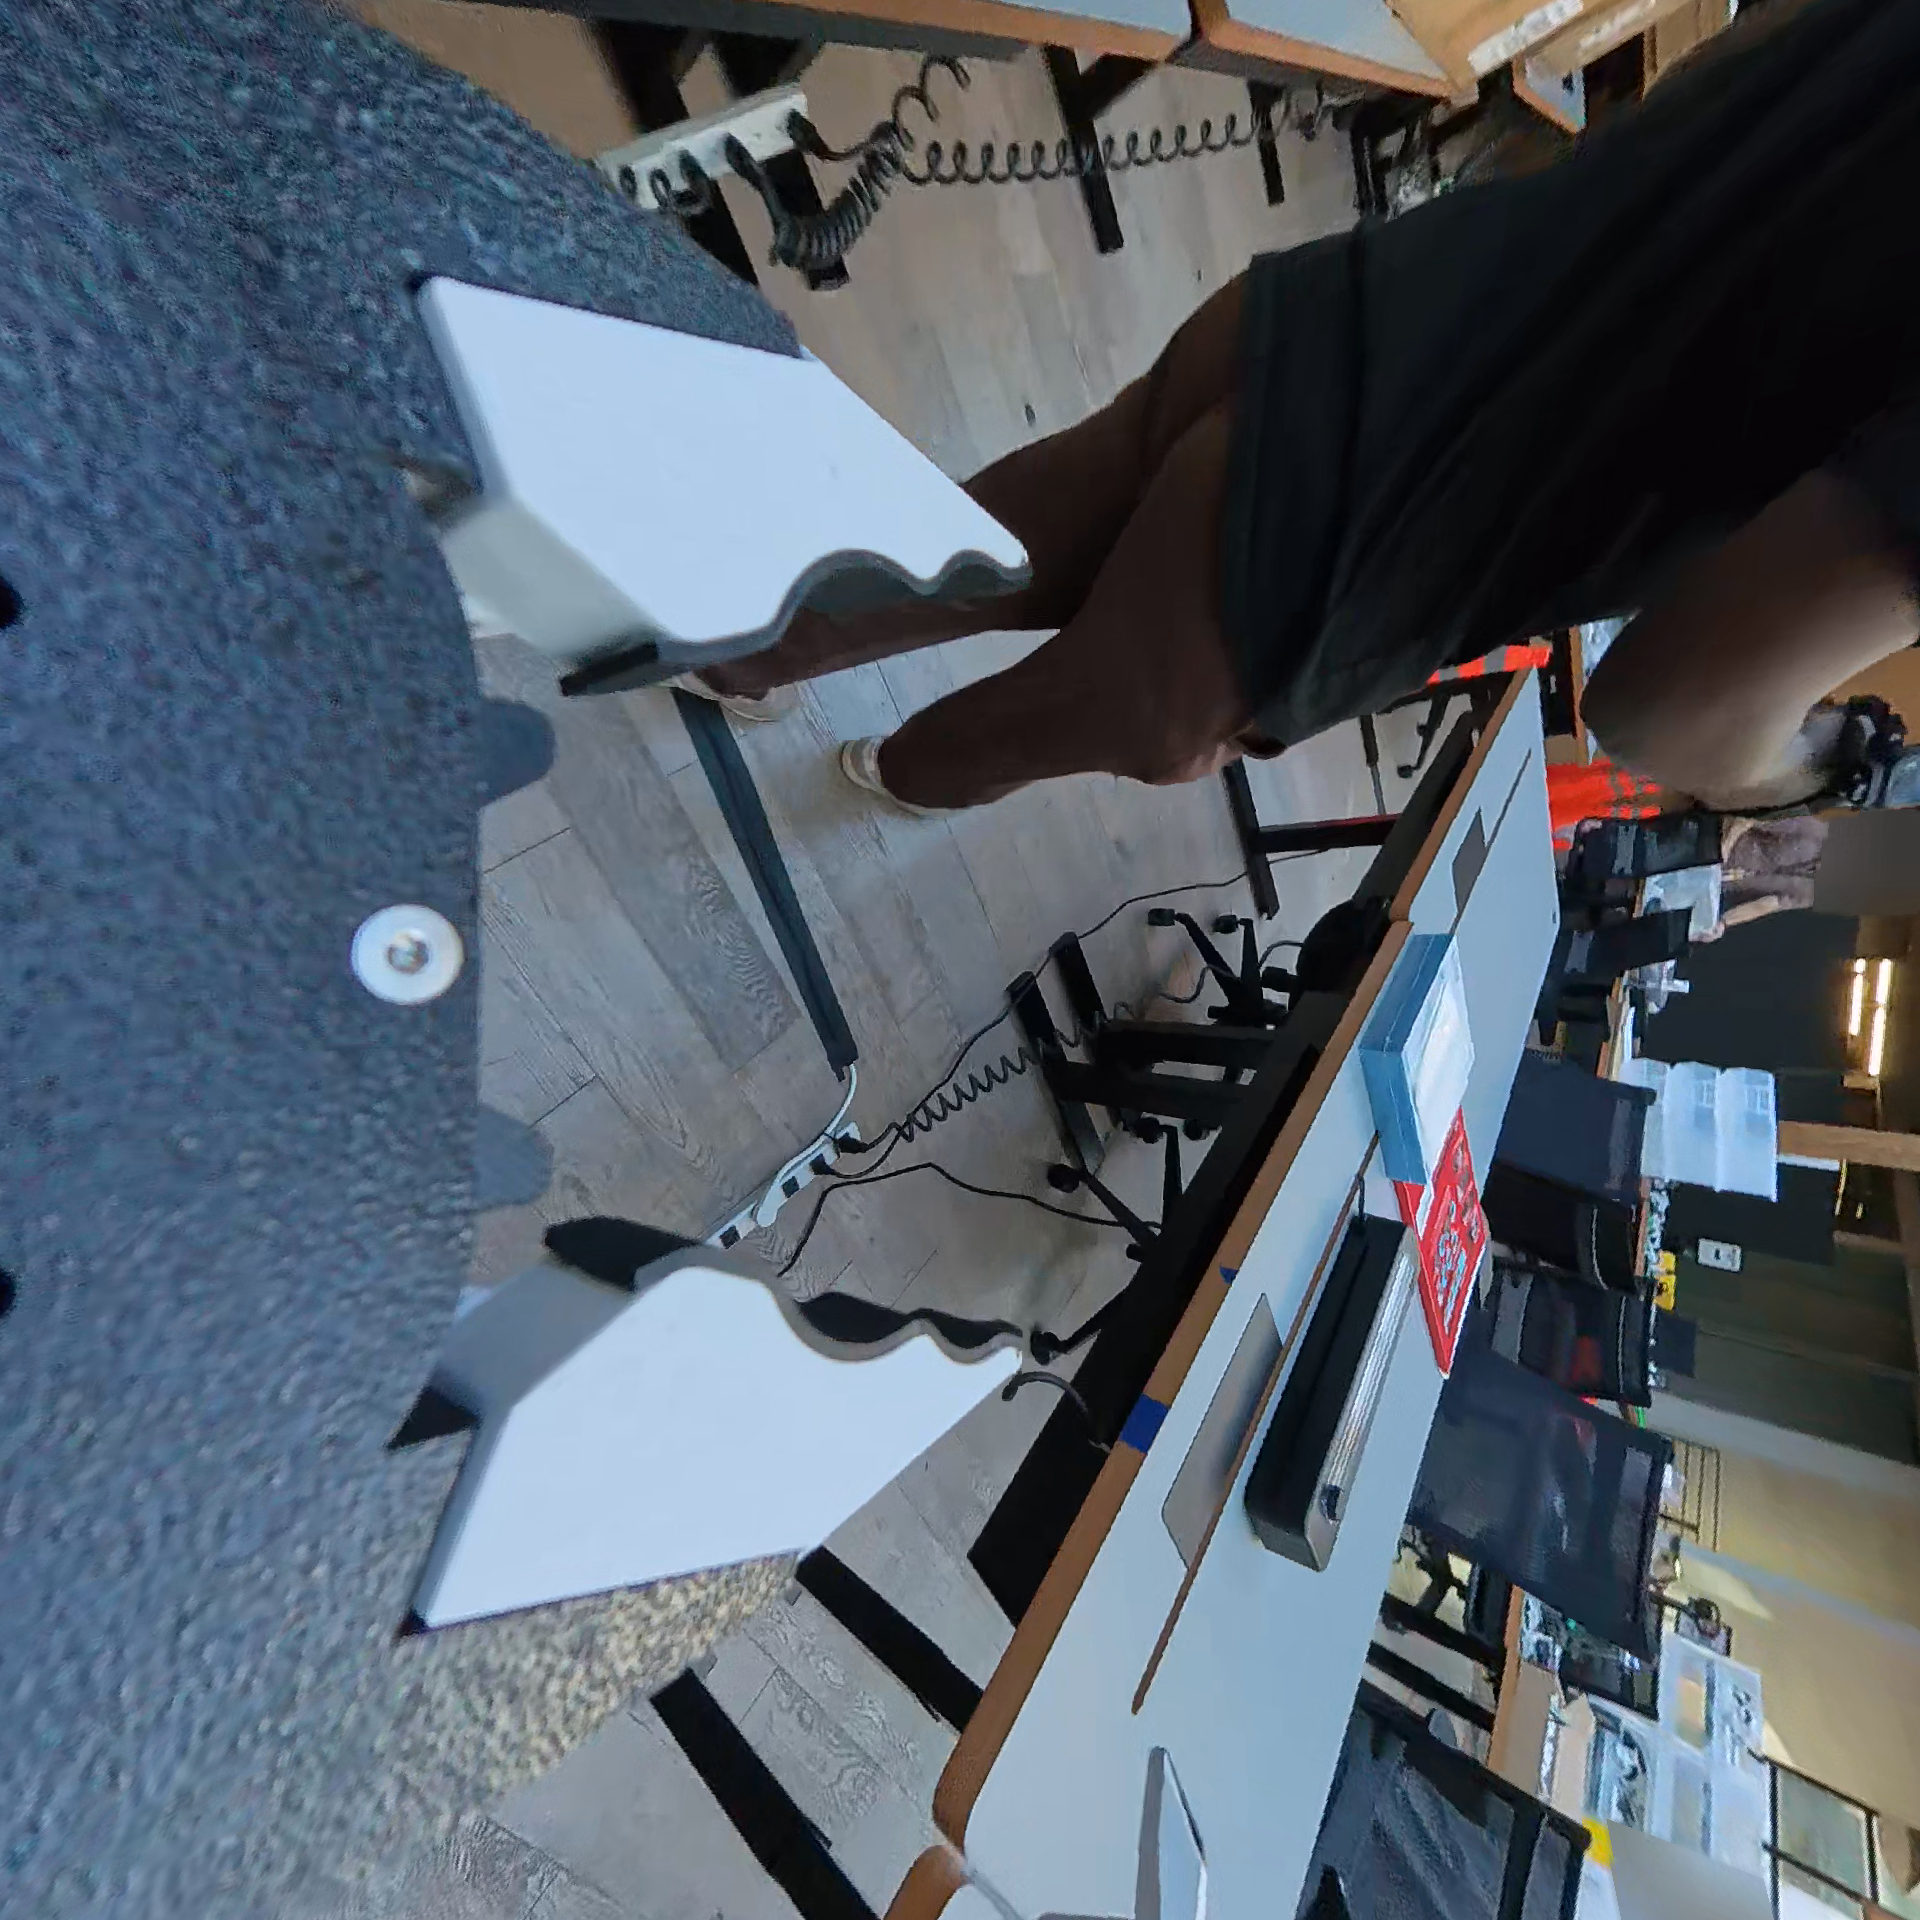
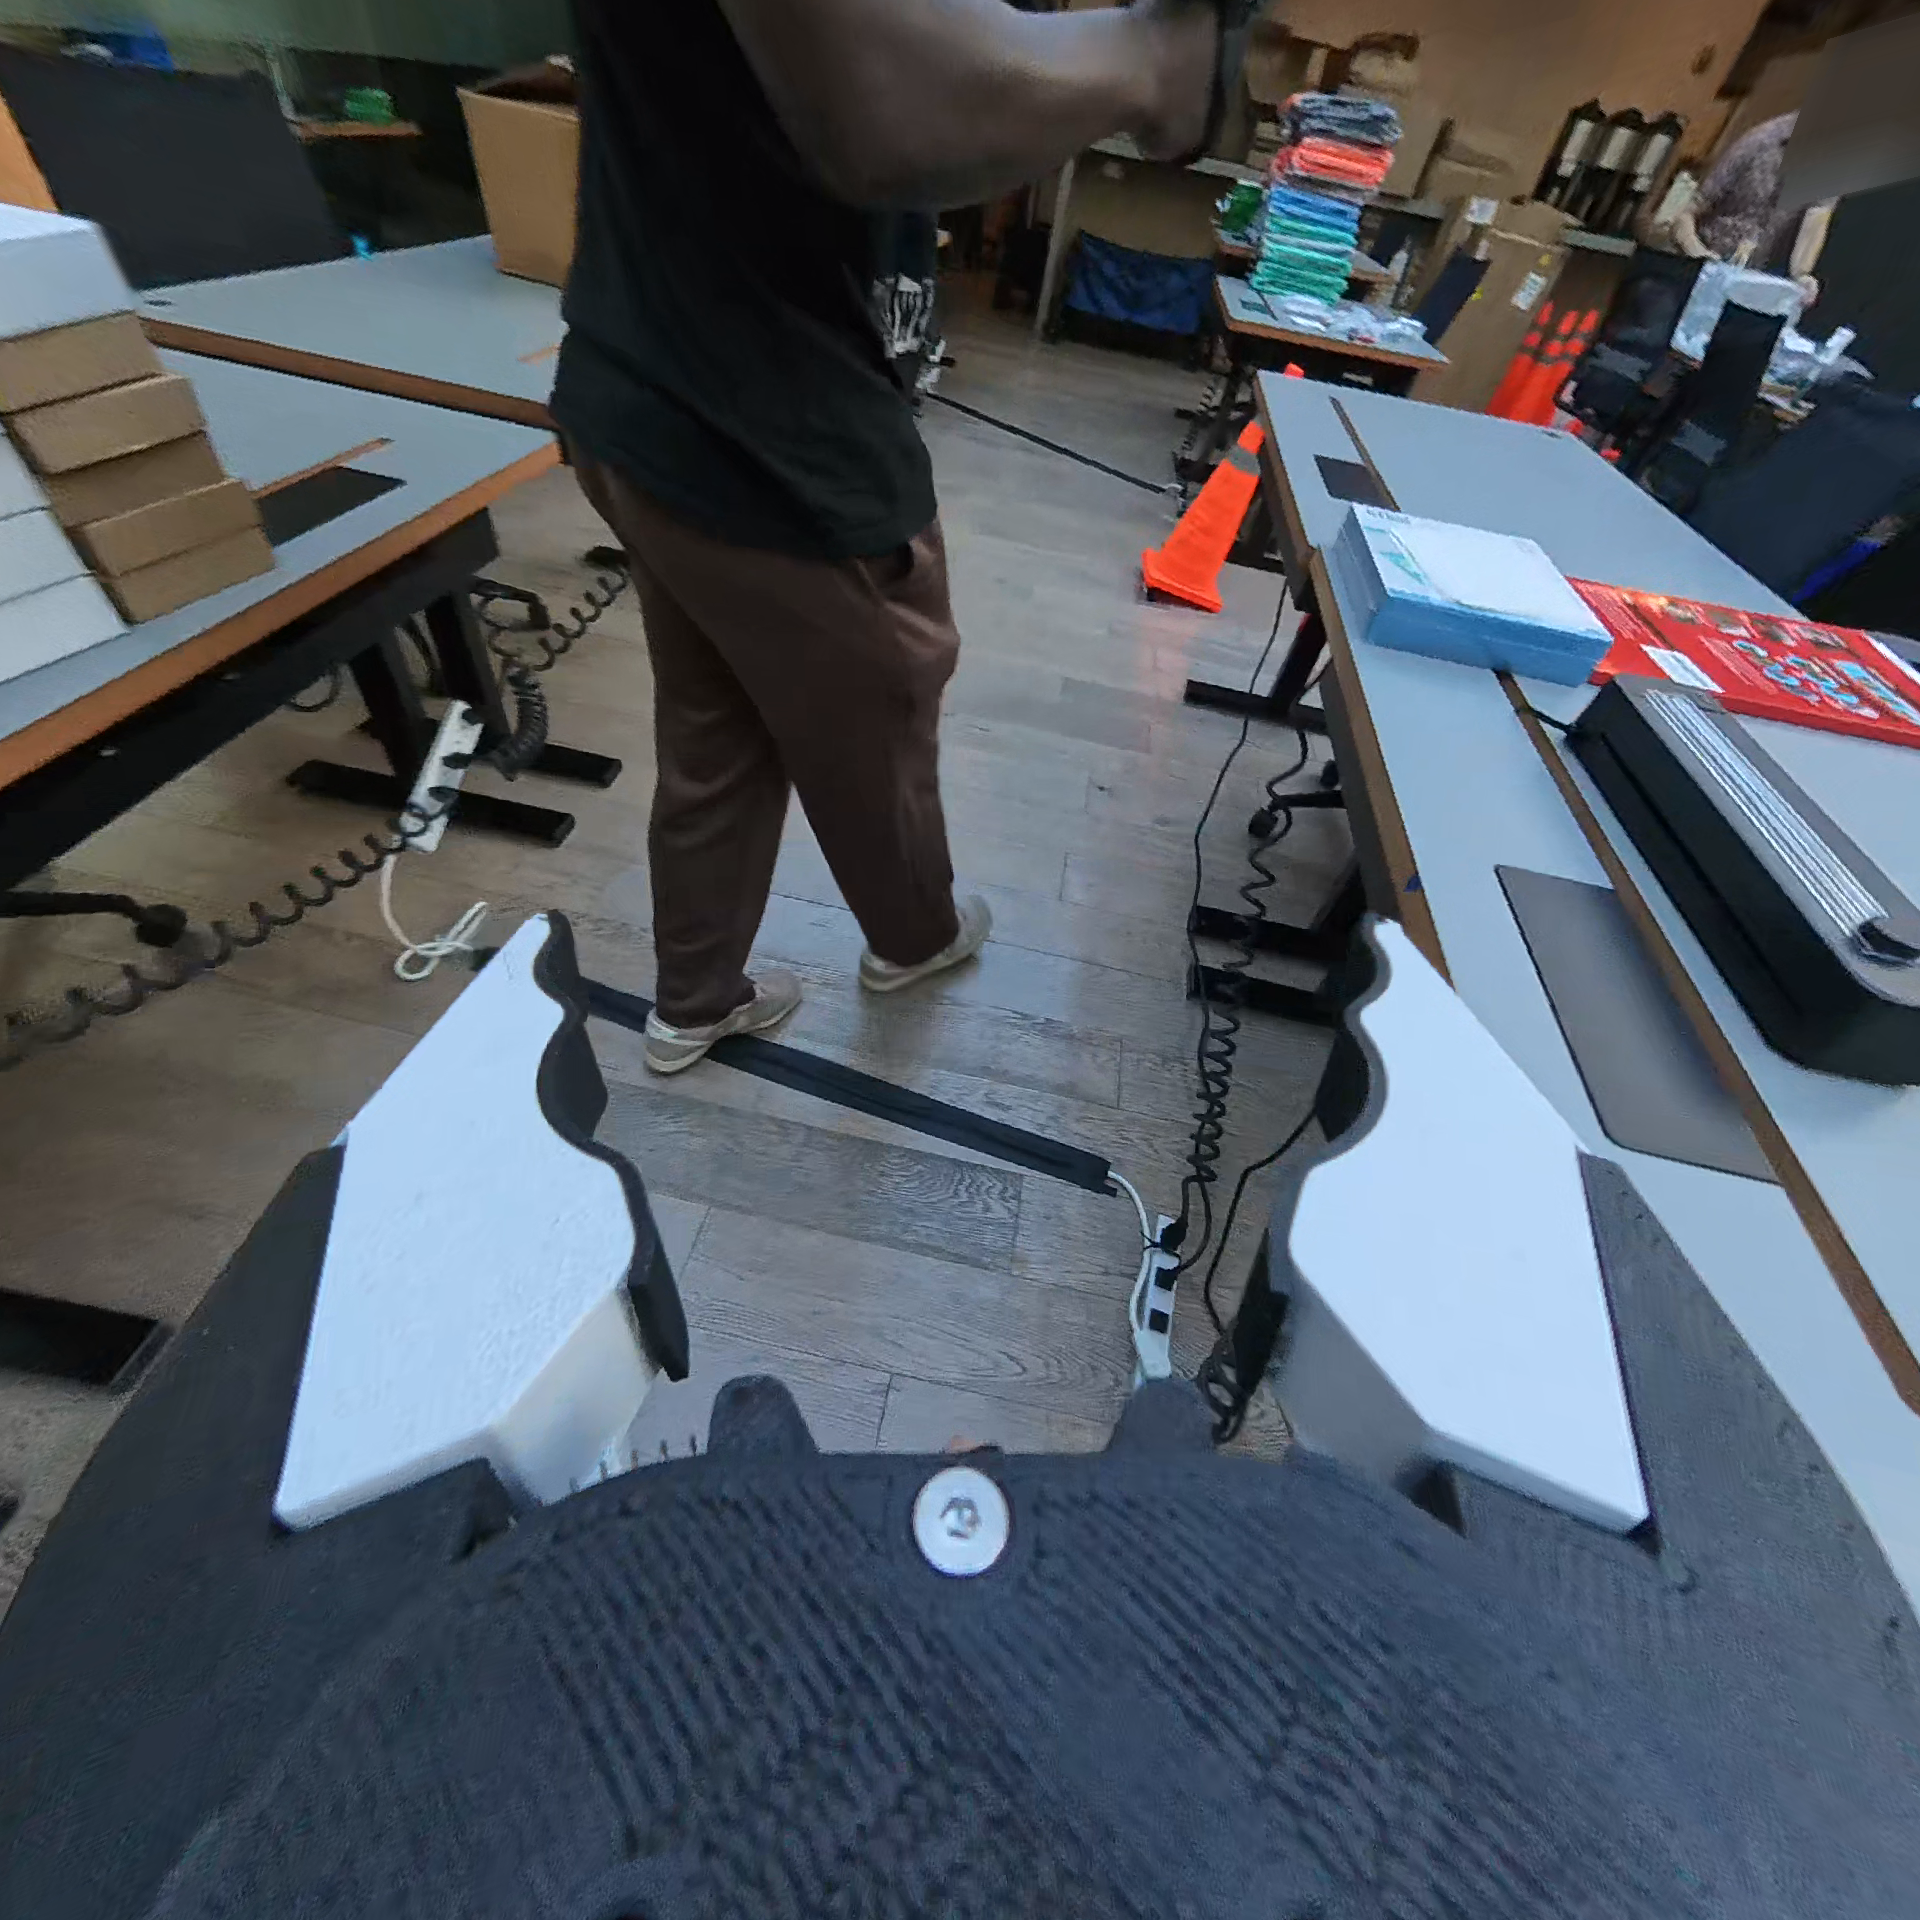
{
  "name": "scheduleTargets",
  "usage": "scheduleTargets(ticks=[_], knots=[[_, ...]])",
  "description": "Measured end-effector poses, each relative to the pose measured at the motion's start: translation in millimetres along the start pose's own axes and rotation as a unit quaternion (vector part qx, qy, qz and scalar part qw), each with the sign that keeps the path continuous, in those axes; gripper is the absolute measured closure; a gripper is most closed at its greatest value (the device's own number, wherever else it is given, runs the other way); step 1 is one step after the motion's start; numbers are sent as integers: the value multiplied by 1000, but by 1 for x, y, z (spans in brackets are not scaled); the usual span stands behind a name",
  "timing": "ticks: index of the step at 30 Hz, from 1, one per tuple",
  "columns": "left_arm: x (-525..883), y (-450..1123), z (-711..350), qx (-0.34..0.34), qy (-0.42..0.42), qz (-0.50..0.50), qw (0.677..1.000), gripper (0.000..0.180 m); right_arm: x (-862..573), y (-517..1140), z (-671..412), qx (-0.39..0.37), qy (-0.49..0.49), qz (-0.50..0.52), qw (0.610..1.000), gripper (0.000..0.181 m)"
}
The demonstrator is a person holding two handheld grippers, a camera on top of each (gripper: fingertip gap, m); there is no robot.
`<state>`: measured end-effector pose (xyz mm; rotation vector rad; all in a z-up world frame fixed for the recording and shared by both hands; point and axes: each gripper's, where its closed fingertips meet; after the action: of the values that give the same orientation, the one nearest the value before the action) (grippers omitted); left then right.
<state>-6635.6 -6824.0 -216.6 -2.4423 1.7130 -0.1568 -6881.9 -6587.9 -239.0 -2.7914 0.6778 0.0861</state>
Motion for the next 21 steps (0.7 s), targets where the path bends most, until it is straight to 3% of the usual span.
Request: scheduleTargets(ticks=[10,21], knots=[[77,249,-25,18,4,52,998,49,-70,210,22,34,41,43,998,48],[228,503,-73,65,12,-56,996,55,-106,588,-95,42,-53,-57,996,52]])
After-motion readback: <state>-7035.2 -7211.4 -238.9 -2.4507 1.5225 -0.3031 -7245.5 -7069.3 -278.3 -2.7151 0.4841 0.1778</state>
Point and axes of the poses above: each gripper's, where its closed fingertips meet, y out along the fingers, z out of its underside, x = y × z across the jaws, and after that the axes turned 3 degrees about -z, right-handed
